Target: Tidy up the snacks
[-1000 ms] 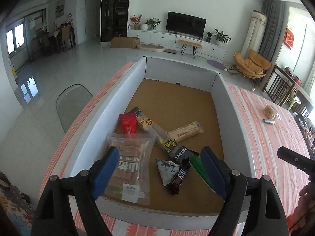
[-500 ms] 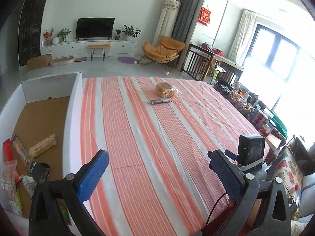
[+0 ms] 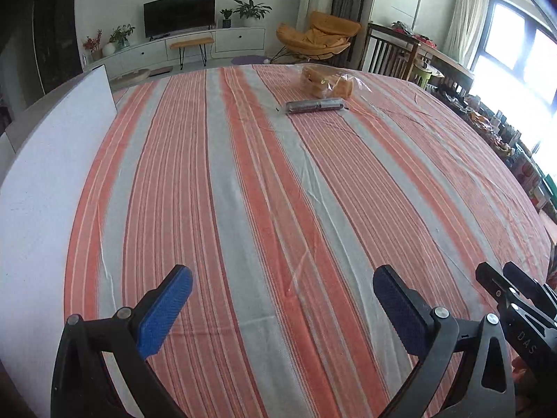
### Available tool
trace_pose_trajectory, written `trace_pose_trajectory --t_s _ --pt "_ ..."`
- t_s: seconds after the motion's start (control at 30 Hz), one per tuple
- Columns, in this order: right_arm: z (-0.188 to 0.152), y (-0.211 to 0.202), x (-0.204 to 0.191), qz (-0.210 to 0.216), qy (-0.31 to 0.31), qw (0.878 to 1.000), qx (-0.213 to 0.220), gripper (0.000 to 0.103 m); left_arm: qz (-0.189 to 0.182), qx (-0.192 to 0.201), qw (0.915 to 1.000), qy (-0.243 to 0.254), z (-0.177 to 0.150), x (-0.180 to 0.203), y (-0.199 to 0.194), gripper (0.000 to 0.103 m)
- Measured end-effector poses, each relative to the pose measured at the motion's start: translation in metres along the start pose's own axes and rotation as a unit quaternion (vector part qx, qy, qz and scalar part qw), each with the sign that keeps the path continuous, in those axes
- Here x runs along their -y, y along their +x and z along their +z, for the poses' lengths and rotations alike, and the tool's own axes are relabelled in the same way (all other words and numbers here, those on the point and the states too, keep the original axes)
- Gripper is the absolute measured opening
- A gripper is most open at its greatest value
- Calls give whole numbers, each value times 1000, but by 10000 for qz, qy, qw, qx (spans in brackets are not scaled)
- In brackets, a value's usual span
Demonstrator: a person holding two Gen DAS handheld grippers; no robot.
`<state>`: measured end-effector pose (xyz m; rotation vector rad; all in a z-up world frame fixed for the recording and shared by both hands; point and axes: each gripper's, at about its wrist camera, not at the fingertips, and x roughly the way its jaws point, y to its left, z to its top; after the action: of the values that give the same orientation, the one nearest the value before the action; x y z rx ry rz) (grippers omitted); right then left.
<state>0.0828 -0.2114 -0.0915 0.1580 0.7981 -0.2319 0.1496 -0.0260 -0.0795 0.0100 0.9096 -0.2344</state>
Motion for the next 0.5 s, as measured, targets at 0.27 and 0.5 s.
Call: trace_pose_trajectory --t_s 0.27,0.5 --pt "0 2 11 70 280 9996 -52 69 280 -129 9993 223 -12 -3 19 102" --pt "0 6 14 91 335 9993 -126 69 278 -182 9990 298 -12 -1 20 103"
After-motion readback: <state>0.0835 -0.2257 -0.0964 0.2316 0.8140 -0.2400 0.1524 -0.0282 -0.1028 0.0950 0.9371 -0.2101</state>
